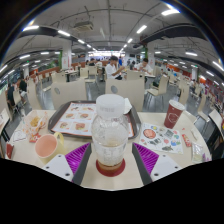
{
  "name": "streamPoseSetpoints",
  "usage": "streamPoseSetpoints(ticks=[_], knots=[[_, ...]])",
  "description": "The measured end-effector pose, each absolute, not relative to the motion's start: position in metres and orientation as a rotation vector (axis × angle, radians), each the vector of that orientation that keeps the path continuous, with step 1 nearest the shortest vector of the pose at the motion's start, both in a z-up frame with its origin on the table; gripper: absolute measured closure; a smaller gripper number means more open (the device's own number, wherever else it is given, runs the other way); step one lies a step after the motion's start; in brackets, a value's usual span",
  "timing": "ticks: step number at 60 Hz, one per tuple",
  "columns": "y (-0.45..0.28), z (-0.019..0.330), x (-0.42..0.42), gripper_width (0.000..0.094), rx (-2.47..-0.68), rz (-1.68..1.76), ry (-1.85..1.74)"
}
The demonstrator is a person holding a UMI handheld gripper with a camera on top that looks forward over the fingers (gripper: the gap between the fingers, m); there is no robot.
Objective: Pour water
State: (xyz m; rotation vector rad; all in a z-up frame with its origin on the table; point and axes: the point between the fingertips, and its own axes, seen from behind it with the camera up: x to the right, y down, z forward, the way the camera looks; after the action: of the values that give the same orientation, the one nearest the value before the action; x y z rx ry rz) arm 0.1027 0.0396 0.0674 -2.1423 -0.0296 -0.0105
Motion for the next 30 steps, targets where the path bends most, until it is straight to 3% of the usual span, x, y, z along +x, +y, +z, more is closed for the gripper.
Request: streamPoseSetpoints(ticks=[4,14,30], knots=[[0.023,0.083,0.101,0.0080,-2.153,-0.037,-0.019],[-0.041,0.132,0.082,0.0090,-2.191,-0.082,0.003],[-0.148,0.170,0.034,0.0095,-2.241,-0.134,0.037]])
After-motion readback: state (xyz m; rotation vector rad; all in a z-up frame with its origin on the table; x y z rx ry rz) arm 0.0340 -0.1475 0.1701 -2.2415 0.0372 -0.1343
